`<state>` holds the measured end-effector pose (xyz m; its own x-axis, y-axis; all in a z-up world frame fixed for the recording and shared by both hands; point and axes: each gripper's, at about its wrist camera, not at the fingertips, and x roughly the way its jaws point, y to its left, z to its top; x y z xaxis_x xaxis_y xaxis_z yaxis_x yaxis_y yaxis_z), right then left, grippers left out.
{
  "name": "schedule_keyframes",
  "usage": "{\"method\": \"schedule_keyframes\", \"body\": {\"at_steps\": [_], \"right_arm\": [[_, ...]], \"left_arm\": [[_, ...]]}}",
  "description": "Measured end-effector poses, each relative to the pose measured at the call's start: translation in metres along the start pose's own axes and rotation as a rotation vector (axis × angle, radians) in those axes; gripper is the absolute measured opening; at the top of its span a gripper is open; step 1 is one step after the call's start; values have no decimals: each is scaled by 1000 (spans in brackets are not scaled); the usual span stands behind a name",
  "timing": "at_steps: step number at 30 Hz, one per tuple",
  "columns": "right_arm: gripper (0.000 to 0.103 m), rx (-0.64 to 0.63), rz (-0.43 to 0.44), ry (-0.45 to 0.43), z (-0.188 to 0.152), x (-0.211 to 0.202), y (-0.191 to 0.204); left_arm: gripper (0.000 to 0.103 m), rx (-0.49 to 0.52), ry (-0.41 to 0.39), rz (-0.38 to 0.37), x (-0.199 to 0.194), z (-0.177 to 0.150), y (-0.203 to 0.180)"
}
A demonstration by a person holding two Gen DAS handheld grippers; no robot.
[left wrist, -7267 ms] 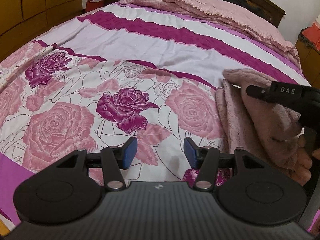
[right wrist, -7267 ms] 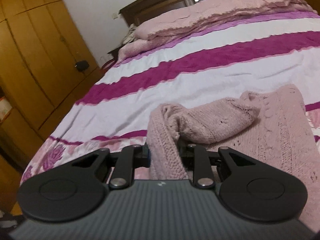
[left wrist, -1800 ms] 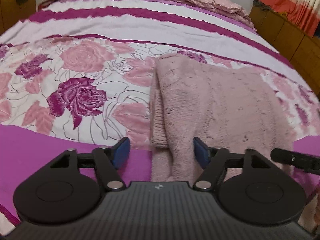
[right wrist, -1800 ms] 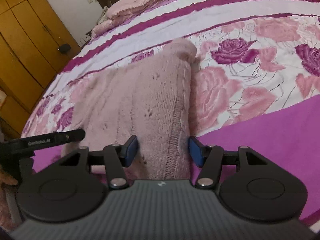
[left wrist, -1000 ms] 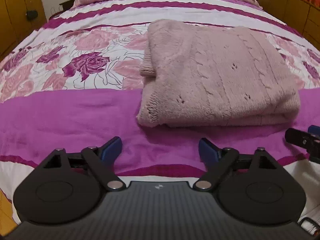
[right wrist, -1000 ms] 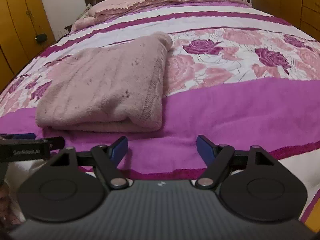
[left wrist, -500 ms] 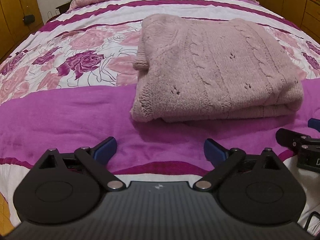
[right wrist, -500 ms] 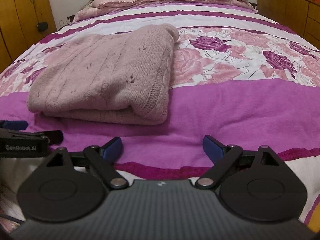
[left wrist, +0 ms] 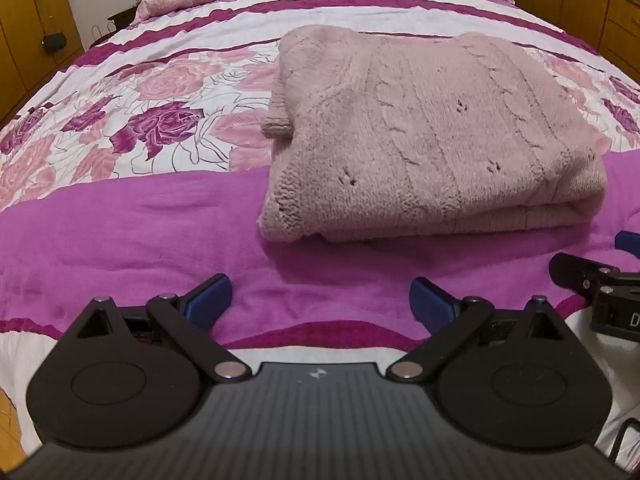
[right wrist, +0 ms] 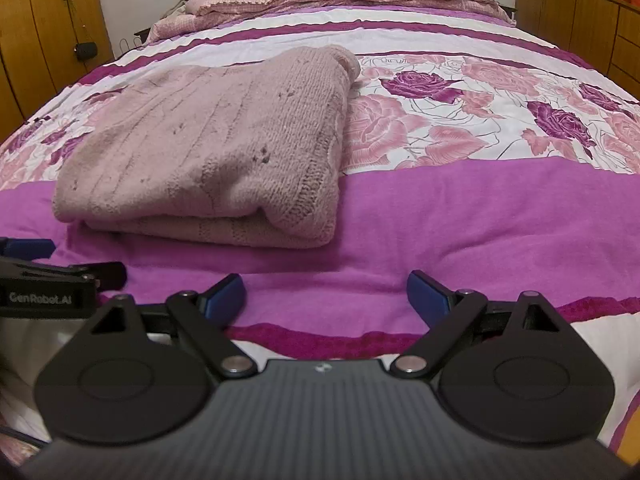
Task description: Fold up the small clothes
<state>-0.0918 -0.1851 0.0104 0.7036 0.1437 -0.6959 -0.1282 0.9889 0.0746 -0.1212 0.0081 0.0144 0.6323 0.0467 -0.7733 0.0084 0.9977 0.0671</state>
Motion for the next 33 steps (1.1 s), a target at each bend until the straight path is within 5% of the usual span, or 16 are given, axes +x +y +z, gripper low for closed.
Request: {"method": "schedule_keyframes", "body": {"at_steps": [33], "right_arm": [[92, -32, -32, 7, 0, 2, 6]], "left_arm": [[100, -10, -15, -18, 3, -3, 4]]}}
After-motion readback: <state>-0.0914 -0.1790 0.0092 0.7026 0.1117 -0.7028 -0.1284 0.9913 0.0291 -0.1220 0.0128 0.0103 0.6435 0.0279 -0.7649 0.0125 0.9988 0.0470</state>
